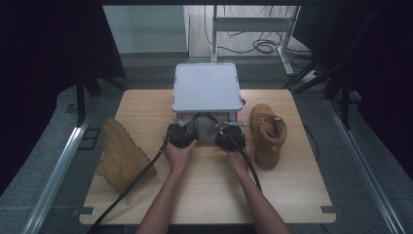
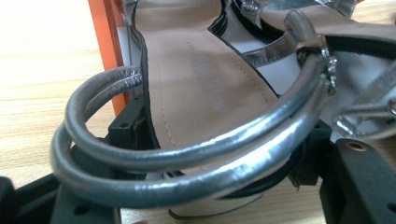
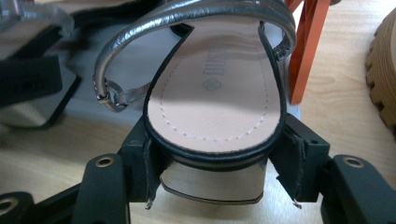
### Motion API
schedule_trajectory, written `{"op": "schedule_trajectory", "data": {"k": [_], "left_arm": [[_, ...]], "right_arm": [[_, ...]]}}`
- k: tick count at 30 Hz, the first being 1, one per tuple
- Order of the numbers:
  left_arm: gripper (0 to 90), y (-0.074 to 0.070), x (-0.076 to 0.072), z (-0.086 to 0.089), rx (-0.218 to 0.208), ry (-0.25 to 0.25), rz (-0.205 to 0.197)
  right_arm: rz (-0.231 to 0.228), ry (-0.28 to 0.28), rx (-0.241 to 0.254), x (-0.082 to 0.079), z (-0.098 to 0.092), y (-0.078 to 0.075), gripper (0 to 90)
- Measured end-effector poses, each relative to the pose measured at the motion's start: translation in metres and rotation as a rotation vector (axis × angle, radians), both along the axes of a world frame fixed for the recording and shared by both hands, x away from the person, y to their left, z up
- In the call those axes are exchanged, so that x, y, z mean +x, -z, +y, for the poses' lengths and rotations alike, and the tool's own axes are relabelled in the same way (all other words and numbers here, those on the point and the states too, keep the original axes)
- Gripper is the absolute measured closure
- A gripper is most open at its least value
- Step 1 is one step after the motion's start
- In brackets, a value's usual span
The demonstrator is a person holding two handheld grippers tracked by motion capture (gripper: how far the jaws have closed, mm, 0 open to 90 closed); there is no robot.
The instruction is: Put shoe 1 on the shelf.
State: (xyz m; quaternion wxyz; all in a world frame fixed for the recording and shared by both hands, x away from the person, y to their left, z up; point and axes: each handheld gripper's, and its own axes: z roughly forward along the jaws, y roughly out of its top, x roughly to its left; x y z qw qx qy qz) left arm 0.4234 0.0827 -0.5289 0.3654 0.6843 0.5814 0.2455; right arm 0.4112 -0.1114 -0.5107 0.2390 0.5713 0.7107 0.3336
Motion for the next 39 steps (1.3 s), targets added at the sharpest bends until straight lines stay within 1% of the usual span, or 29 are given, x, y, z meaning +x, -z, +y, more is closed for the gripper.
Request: {"op": "schedule_trajectory", "data": {"k": [2, 3, 10, 13, 15, 19, 24, 28, 30, 33, 38, 39], "left_arm": [[36.4, 0.0, 0.0, 0.0, 0.0, -0.001, 0.0], [36.4, 0.0, 0.0, 0.0, 0.001, -0.001, 0.0], [36.4, 0.0, 0.0, 0.0, 0.001, 0.0, 0.0], [36.4, 0.0, 0.0, 0.0, 0.002, -0.001, -0.001], [36.5, 0.0, 0.0, 0.0, 0.003, -0.001, -0.001], [36.4, 0.0, 0.0, 0.0, 0.003, 0.0, 0.002], [36.2, -0.001, 0.002, 0.0, -0.002, -0.002, 0.008], [36.2, 0.0, 0.005, -0.003, -0.016, -0.021, 0.002], [36.1, -0.001, 0.008, -0.004, -0.008, -0.023, 0.006], [36.0, 0.0, 0.012, -0.005, -0.02, -0.036, -0.004], [35.7, 0.002, 0.013, -0.008, -0.021, -0.046, -0.018], [35.6, 0.002, 0.013, -0.007, -0.019, -0.041, -0.018]], "right_arm": [[-0.01, 0.005, 0.008, 0.004, 0.001, -0.001, 40.0], [-0.007, 0.007, 0.004, 0.007, 0.001, 0.0, 40.0], [-0.04, 0.03, 0.0, 0.02, 0.01, 0.007, 40.1], [-0.043, 0.03, -0.009, 0.024, 0.012, 0.011, 40.0], [-0.047, 0.031, -0.007, 0.026, 0.012, 0.012, 40.0], [-0.04, 0.023, -0.019, 0.028, 0.013, 0.016, 39.9], [-0.046, 0.026, -0.011, 0.027, 0.014, 0.017, 39.9], [-0.042, 0.028, -0.002, 0.027, 0.013, 0.017, 39.9], [-0.038, 0.025, 0.001, 0.028, 0.012, 0.017, 39.9], [-0.038, 0.027, 0.002, 0.028, 0.012, 0.017, 39.9], [-0.036, 0.029, 0.006, 0.028, 0.012, 0.017, 39.9], [-0.037, 0.03, 0.006, 0.028, 0.012, 0.018, 39.9]]}}
